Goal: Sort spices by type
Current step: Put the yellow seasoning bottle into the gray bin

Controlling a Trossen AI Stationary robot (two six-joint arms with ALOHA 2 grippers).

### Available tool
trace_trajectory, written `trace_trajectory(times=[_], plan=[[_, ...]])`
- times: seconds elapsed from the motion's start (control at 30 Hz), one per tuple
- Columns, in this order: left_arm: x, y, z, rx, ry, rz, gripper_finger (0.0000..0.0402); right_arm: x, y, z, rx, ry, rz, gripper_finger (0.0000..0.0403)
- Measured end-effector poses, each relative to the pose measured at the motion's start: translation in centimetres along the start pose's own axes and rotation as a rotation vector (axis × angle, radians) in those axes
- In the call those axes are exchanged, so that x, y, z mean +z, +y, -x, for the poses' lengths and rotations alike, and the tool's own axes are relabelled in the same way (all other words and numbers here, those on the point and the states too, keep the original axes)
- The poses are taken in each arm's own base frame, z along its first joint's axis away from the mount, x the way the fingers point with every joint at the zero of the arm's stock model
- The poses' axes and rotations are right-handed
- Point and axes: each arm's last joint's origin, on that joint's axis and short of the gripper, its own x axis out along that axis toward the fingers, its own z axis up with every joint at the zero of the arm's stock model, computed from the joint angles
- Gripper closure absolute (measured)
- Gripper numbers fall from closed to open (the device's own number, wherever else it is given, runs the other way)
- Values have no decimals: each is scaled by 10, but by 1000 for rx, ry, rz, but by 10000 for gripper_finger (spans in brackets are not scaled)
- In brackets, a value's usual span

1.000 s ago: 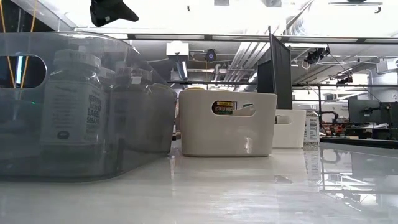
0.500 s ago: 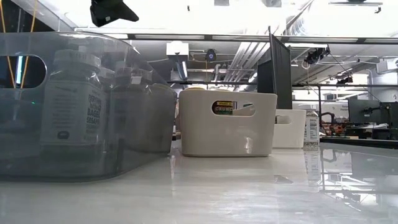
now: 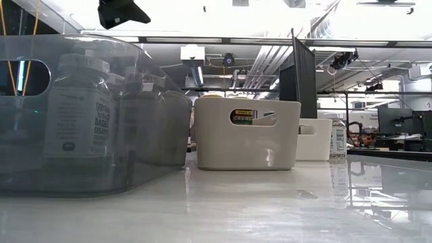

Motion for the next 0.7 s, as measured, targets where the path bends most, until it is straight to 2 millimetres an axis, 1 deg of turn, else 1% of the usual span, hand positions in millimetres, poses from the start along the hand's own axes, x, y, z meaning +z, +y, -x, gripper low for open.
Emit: trace_trajectory(times=[0.17, 0.27, 0.33, 0.4, 0.5, 0.6, 0.7], plan=[[0, 0, 0, 0, 0, 0, 135, -2, 2, 2, 8, -4, 43, 181], [0, 0, 0, -1, -1, 4, 135, -10, 7, 14, 41, -8, 113, 181], [0, 0, 0, -2, -3, 13, 135, -15, 12, 28, 68, -12, 160, 181], [1, 0, 1, -7, -11, 14, 135, -21, 18, 49, 102, -27, 217, 181], [3, -2, 1, -20, -28, 17, 135, -24, 26, 88, 170, -88, 310, 181], [6, -3, 2, -38, -58, 23, 135, -17, 28, 134, 257, -223, 345, 181], [7, -5, 2, -51, -76, 26, 135, -7, 23, 180, 322, -380, 363, 181]])
